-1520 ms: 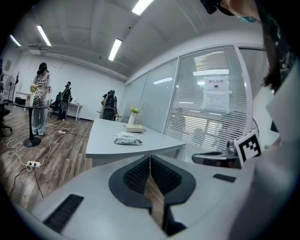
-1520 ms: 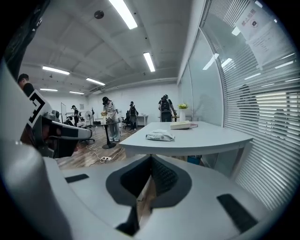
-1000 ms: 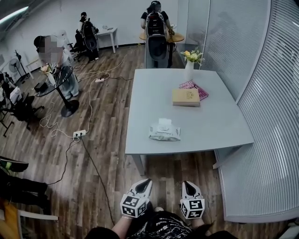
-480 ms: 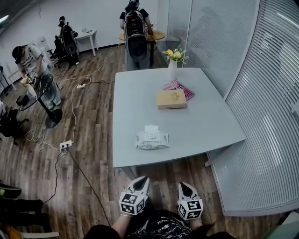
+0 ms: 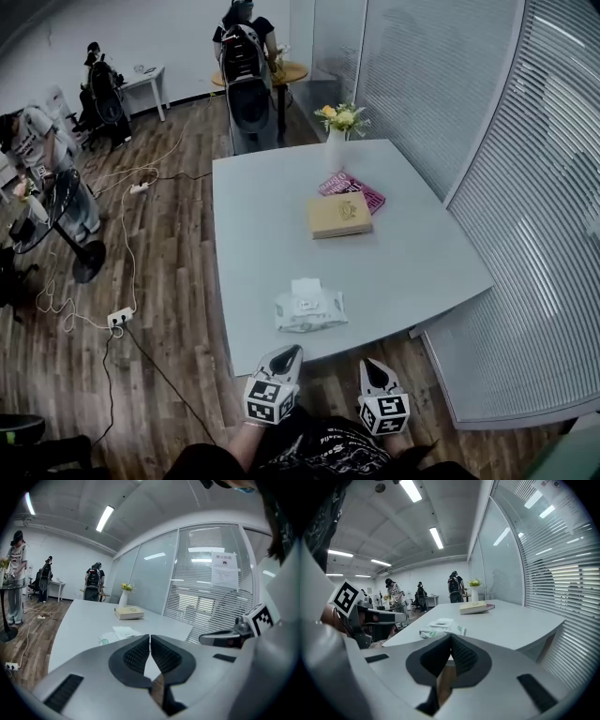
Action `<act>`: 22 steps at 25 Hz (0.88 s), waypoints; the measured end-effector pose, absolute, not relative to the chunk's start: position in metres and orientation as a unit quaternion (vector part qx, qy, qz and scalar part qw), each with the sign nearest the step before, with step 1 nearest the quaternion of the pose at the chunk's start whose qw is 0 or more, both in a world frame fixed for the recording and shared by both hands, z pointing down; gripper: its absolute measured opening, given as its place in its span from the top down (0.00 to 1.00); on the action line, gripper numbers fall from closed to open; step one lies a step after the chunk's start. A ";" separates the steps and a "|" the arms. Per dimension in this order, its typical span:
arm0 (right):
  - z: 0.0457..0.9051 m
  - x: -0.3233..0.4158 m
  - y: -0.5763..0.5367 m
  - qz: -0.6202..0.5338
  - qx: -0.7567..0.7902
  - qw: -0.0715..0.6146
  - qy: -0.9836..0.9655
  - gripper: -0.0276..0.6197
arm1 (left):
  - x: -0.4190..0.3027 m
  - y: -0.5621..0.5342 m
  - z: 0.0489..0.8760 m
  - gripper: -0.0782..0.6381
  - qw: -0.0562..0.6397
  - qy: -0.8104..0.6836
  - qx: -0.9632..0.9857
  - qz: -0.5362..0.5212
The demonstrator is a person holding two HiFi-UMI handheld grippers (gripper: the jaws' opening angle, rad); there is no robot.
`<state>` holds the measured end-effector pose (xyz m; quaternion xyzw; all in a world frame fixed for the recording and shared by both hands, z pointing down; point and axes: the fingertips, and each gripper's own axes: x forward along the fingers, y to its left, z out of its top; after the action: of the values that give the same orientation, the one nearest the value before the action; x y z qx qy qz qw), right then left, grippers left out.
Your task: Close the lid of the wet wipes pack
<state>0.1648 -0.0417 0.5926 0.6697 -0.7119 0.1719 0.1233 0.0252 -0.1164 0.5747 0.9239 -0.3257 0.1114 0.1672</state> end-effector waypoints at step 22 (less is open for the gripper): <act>0.594 0.162 -0.219 0.222 0.615 0.111 -0.748 0.87 | -0.002 -0.230 0.597 0.87 0.184 -0.365 0.901 0.143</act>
<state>0.1624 -0.2192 0.5944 0.6148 -0.7485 0.2222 0.1113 -0.0024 -0.2298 0.5966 0.9012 -0.3655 0.1433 0.1838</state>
